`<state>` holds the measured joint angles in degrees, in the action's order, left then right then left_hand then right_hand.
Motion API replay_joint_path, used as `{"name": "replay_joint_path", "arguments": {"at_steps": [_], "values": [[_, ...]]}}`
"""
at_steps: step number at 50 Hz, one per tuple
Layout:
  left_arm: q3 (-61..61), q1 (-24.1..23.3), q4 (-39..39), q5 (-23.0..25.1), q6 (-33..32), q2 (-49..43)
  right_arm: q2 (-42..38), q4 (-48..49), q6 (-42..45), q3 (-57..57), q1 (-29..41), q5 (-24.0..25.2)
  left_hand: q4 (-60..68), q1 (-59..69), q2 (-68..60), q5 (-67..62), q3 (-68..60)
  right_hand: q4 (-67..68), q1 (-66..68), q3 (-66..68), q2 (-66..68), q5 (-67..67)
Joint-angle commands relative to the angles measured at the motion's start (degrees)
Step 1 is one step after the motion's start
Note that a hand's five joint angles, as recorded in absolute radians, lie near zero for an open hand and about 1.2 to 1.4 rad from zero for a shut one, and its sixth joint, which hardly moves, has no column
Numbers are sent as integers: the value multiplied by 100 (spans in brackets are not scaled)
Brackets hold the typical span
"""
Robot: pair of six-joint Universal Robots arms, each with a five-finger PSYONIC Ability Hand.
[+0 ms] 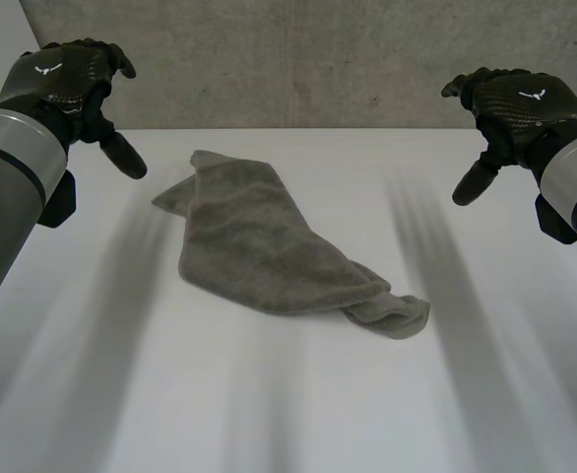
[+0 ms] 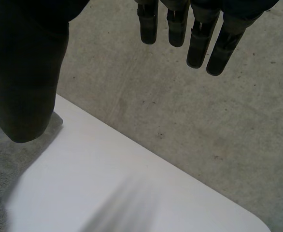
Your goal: Fold the towel.
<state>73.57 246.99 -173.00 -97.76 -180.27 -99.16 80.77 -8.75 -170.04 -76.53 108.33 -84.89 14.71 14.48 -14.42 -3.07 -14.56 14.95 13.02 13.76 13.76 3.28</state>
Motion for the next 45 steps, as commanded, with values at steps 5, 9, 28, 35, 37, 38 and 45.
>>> {"name": "replay_joint_path", "arguments": {"at_steps": [5,9,28,35,37,38,45], "values": [[9,-63,-32,20,-26,29,-8,40,6,-2,4,-1,-416,-393,386,252,401,-495,-302,-376,-376,-328],[52,-63,-50,46,-8,29,-35,49,6,-46,4,16,-416,-393,386,252,401,-495,-302,-376,-376,-328],[1045,-63,-2061,336,-26,-480,-1863,357,1254,-556,1296,948,-416,-393,386,252,401,-495,-302,-376,-376,-328],[1336,-72,-2739,547,-35,-894,-2267,1156,1412,-784,1428,939,-416,-393,386,252,401,1448,1640,1567,1567,1615],[1371,-63,-2845,547,-44,-973,-2276,1550,1439,-872,1428,887,-416,-393,386,252,401,3006,3198,3125,3125,3173],[1415,-63,-2941,547,-35,-1043,-2276,1552,1439,-872,1428,887,-416,-393,386,252,401,3012,3205,3131,3131,3179],[1511,-54,-3266,556,-52,-1254,-2180,1614,1491,-828,1357,808,-416,-393,386,252,401,6505,6698,6624,6624,6672]]}}
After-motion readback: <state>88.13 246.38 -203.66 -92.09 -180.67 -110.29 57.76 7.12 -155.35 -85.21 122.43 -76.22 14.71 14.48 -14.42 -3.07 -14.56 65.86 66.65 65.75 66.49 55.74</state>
